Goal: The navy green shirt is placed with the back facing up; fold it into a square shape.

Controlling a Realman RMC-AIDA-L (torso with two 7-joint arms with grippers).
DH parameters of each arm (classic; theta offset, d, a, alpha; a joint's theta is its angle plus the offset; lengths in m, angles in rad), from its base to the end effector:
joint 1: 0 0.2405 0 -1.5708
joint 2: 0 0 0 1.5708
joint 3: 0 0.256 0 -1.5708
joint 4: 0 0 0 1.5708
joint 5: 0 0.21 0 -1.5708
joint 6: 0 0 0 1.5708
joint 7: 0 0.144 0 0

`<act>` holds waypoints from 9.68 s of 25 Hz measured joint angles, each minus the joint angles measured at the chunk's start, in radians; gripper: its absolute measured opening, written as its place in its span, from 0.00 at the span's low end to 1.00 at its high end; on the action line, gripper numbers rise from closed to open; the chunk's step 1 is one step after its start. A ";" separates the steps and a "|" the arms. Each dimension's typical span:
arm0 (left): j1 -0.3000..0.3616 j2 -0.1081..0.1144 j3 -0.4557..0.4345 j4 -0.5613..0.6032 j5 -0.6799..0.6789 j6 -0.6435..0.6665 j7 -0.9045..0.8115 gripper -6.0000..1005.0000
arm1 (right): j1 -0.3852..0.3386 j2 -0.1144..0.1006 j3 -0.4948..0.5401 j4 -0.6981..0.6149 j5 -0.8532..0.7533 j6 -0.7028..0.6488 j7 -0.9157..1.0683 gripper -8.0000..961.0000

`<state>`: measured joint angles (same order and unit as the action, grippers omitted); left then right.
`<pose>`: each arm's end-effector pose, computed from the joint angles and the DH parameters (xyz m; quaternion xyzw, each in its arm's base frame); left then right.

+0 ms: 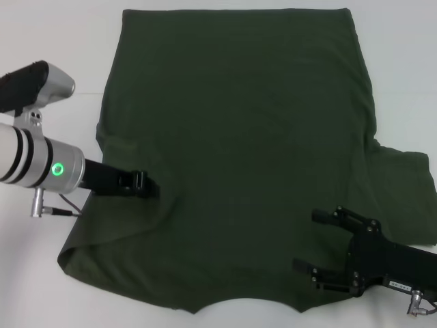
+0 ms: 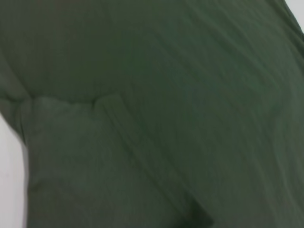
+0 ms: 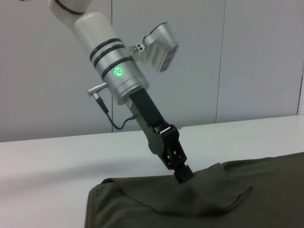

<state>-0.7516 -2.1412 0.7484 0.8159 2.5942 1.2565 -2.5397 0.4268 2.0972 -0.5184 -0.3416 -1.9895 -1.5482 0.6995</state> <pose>-0.2438 0.3973 -0.0138 -0.7920 -0.5775 -0.0339 0.1951 0.3011 0.2713 -0.0430 -0.9318 0.0894 0.2800 0.2132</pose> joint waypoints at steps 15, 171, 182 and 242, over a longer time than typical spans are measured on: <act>0.066 0.052 -0.018 -0.017 -0.246 0.156 0.184 0.46 | 0.003 0.001 0.000 0.005 0.012 -0.003 0.001 0.98; 0.296 0.018 -0.110 -0.043 -0.445 0.397 1.291 0.88 | -0.075 -0.002 0.324 -0.317 -0.232 0.208 1.562 0.96; 0.296 0.018 -0.112 -0.043 -0.445 0.397 1.291 0.88 | -0.048 -0.005 0.316 -0.293 -0.232 0.218 1.551 0.96; 0.304 0.018 -0.115 -0.041 -0.454 0.406 1.289 0.88 | -0.050 -0.010 0.221 -0.276 -0.231 0.266 1.601 0.07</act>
<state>-0.4479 -2.1230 0.6334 0.7746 2.1399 1.6629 -1.2505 0.3769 2.0877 -0.2976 -0.6179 -2.2210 -1.2823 2.3005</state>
